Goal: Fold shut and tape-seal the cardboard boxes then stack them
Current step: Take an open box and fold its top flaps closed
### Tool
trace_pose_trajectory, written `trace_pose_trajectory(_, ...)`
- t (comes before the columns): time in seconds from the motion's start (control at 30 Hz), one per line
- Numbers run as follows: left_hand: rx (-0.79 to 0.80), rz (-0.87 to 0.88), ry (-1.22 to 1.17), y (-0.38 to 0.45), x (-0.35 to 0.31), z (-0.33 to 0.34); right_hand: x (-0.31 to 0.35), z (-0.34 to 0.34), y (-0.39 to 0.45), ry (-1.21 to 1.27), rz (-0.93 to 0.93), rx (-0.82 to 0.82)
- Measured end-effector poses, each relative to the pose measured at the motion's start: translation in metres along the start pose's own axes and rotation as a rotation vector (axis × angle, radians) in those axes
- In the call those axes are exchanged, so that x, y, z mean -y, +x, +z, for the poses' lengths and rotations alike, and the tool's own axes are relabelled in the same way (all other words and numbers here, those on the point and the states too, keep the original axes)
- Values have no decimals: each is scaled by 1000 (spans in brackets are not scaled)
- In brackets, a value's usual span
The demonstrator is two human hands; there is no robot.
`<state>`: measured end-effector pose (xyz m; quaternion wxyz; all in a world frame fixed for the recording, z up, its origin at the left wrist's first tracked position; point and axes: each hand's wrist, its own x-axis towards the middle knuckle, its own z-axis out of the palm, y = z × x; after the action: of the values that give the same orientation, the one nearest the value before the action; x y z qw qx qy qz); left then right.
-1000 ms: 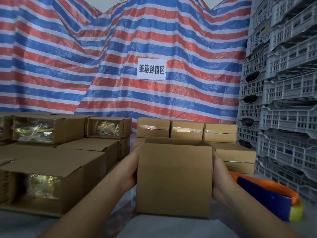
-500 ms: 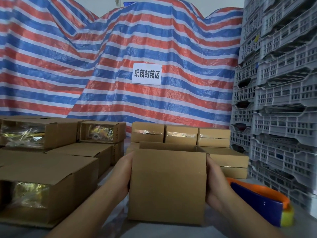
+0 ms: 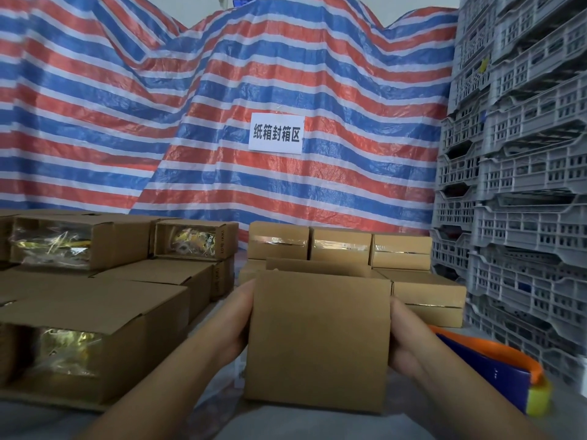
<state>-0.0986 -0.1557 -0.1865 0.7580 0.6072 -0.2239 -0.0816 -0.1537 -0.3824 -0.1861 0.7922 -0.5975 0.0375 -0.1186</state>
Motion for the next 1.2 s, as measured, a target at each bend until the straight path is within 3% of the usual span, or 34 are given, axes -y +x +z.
trace_pose_trajectory(0.17, -20, 22, 8, -4, -5, 0, 0, -1, 2, 2, -9, 23)
trace_pose_trajectory(0.37, 75, 83, -54, -5, -11, -10, 0, -2, 0, 30, -24, 15)
trace_pose_trajectory(0.8, -124, 37, -103, 6, -5, -3, -1, -2, 2, -4, -31, 13)
trace_pose_trajectory(1.07, -120, 13, -110, 10, -2, -2, 6, -3, 1, 32, -10, 144)
trace_pose_trajectory(1.2, -96, 6, -111, 12, -1, -2, 6, -6, 3, -76, -19, 103)
